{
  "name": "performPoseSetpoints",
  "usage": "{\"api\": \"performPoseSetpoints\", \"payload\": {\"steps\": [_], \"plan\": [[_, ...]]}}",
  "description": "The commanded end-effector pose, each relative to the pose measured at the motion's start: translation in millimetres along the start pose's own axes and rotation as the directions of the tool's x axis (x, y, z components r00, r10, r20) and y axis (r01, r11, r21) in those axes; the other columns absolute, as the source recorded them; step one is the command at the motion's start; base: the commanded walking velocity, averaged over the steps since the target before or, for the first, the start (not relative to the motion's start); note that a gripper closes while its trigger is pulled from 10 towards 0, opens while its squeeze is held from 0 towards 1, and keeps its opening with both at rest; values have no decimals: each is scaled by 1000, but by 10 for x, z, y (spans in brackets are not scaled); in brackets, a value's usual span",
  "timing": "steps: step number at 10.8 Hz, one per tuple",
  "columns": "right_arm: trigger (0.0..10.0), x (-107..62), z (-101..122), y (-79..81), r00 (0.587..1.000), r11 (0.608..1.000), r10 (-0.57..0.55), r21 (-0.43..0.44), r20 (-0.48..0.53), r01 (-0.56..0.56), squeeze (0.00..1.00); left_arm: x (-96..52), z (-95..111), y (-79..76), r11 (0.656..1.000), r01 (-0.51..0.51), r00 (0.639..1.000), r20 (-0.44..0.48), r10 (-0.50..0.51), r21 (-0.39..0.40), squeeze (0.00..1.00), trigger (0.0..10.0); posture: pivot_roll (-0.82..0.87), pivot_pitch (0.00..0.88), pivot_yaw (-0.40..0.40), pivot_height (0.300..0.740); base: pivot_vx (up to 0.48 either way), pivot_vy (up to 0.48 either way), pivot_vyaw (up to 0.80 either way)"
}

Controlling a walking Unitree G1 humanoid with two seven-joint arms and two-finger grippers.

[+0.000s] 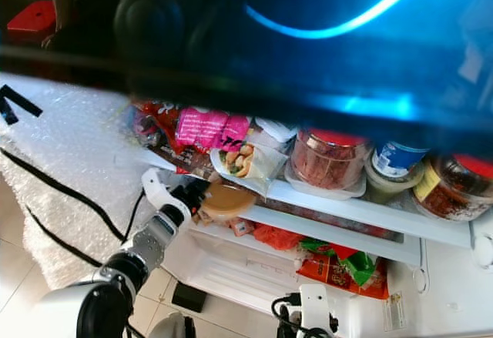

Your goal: Restocking fridge

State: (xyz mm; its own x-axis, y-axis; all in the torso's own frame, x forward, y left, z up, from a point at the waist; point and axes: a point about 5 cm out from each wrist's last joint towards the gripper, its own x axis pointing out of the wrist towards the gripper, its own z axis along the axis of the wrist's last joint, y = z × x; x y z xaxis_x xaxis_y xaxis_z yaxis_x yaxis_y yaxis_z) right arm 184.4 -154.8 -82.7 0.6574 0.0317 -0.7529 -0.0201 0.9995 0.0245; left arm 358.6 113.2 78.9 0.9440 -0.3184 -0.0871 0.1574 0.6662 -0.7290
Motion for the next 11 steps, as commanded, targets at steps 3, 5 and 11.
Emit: {"api": "performPoseSetpoints", "payload": {"steps": [3, 5, 11], "plan": [[10000, -130, -461, 69, 986, 999, 13, 33, -168, -8, 0, 6, -27, 32, 991, -72, 997, 7, 73, -114, 0, 10000, -124, 200, 52, 664, 0, 0, 0], [10000, -132, -465, 72, 986, 999, 13, 35, -168, -7, 0, 23, -13, 10, 989, -72, 997, 21, 76, -131, 784, 10000, -125, 200, 53, 664, 0, 0, 0], [10000, -125, -452, 83, 986, 999, 13, 38, -166, -6, 0, 10, -94, -30, 998, 23, 997, -73, -27, -64, 0, 10000, -112, 197, 60, 664, 0, 0, 0]]}}
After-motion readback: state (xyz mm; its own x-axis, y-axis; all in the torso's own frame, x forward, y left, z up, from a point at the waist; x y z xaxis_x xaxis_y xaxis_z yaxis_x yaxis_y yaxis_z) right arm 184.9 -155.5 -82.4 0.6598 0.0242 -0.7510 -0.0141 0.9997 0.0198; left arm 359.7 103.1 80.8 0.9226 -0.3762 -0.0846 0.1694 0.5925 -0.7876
